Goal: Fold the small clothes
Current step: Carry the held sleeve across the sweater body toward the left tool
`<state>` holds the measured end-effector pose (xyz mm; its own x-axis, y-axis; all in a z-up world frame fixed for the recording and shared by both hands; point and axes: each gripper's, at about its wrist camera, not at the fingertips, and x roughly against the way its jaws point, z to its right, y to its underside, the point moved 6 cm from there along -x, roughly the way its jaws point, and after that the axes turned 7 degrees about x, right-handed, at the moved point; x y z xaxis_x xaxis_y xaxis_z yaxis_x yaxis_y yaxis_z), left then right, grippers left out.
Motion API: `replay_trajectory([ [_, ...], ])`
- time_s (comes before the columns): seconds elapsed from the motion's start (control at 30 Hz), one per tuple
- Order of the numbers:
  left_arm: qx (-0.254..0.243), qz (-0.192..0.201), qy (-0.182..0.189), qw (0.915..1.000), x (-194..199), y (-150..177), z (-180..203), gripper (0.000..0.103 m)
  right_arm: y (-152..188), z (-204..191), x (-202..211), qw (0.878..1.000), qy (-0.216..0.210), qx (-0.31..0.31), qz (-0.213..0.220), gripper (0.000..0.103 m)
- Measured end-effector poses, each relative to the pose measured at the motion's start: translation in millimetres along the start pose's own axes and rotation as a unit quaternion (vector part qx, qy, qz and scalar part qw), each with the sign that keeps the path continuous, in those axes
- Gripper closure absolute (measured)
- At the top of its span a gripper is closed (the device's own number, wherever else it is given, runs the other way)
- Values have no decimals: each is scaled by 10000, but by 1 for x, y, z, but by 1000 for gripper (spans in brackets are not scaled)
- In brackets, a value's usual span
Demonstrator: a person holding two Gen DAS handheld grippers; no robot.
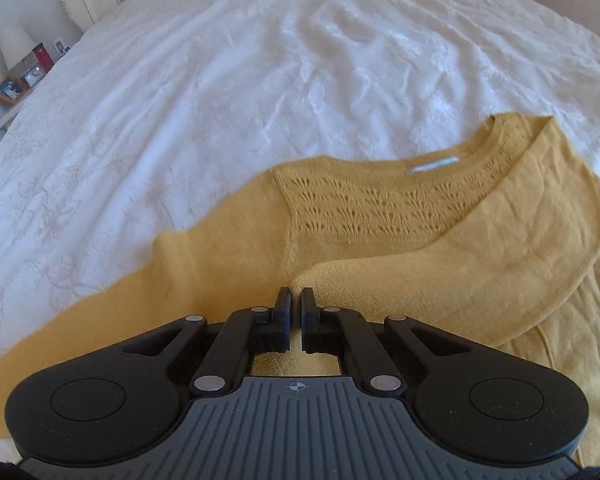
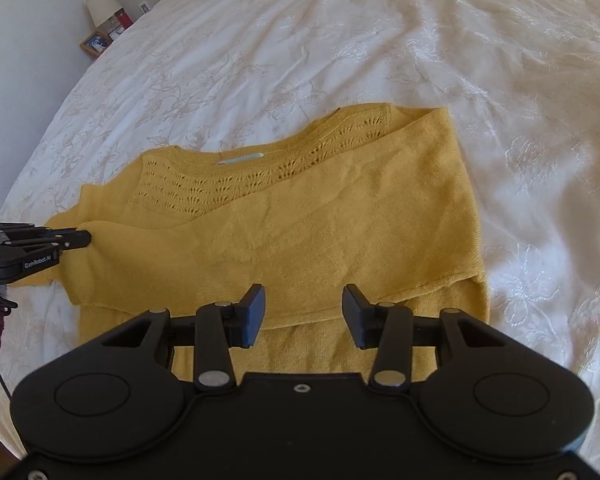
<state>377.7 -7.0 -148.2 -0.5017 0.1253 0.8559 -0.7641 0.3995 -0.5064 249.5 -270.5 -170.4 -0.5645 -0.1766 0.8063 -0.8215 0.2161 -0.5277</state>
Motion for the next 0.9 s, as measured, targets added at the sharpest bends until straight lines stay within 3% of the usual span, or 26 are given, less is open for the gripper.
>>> replay_trajectory([
  [0.1, 60, -49, 0, 10000, -6, -15, -3, 98, -14, 23, -2, 9993, 352, -104, 100, 50],
  [0.3, 108, -417, -1, 9991, -19, -10, 0, 98, -44, 71, -22, 9949, 974, -230, 151, 50],
  [0.57, 563, -799, 118, 9951, -22, 1, -11, 98, -69, 102, -63, 9940, 1054, -227, -158, 50],
  [0.6, 585, -816, 125, 9949, -23, 1, -12, 98, -70, 103, -68, 9945, 988, -240, -238, 53],
  [0.63, 587, -832, 126, 9947, -24, 0, -12, 98, -70, 103, -72, 9957, 847, -232, -281, 83],
  [0.67, 578, -836, 116, 9947, -25, -2, -12, 98, -71, 104, -73, 9962, 804, -206, -274, 95],
  [0.77, 650, -826, -28, 9945, -33, -8, -17, 96, -73, 113, -74, 9940, 1029, -265, -254, 94],
  [0.9, 695, -1075, -635, 9897, -55, -10, -33, 96, -69, 123, -77, 9923, 1157, -356, -268, 94],
])
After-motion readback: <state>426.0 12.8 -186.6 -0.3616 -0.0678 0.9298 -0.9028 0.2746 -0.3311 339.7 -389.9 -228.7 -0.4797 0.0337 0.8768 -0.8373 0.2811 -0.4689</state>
